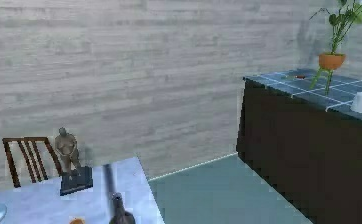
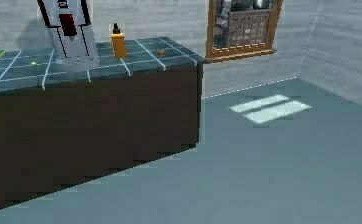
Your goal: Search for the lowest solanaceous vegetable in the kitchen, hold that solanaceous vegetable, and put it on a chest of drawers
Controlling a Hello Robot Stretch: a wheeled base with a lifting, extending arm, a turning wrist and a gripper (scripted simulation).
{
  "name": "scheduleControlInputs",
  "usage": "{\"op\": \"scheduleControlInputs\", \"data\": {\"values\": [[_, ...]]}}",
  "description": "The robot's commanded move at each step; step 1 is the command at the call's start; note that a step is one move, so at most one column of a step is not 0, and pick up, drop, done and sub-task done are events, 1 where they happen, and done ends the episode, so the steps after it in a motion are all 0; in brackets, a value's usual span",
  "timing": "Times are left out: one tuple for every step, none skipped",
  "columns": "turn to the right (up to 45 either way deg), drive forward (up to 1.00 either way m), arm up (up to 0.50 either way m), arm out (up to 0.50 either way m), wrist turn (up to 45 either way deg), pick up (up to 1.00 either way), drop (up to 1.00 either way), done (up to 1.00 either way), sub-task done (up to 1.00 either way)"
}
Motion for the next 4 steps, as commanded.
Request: {"op": "scheduleControlInputs", "data": {"values": [[-45.0, 0.0, 0.0, 0.0, 0.0, 0.0, 0.0, 0.0, 0.0], [-45.0, 0.0, 0.0, 0.0, 0.0, 0.0, 0.0, 0.0, 0.0], [-45.0, 0.0, 0.0, 0.0, 0.0, 0.0, 0.0, 0.0, 0.0], [-27.0, 0.0, 0.0, 0.0, 0.0, 0.0, 0.0, 0.0, 0.0]]}}
